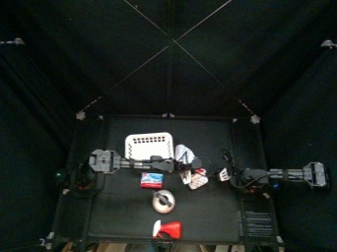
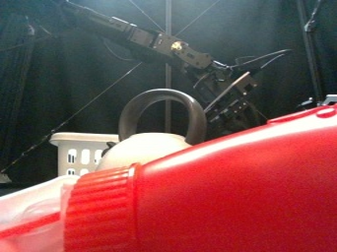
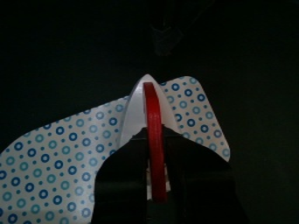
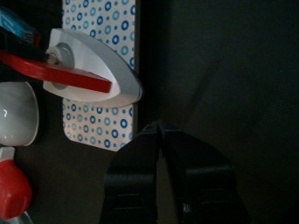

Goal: Iron the board

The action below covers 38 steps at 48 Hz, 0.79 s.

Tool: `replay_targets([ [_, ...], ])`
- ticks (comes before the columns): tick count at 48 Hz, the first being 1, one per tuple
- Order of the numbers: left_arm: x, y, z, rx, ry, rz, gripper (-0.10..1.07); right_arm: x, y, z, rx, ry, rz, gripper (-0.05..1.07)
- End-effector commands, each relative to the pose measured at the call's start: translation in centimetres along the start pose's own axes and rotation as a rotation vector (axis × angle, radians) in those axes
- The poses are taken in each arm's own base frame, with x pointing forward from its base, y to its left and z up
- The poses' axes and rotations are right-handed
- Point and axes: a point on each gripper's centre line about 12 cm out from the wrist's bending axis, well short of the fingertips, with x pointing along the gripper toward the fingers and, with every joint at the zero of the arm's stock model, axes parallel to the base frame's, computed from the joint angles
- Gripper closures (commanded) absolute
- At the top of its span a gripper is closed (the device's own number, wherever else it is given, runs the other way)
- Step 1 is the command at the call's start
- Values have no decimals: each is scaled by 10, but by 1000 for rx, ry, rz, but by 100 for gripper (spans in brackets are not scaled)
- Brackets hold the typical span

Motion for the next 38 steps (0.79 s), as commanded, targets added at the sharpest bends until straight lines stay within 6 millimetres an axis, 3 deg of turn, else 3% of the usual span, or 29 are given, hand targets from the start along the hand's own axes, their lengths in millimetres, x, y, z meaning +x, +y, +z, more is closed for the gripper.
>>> replay_targets([
  [1, -7, 1, 9, -7, -24, -1, 52, -4, 6, 8, -17, -31, 4, 56],
  [16, -5, 2, -1, -8, 2, 2, 52, -10, 7, 41, -69, -158, -63, 56],
  [29, -4, 24, -4, -36, 12, 30, 52, -18, 0, 63, -154, -275, -127, 56],
  [38, -4, 42, -8, -59, 23, 52, 52, -22, -1, 67, -157, -319, -95, 56],
])
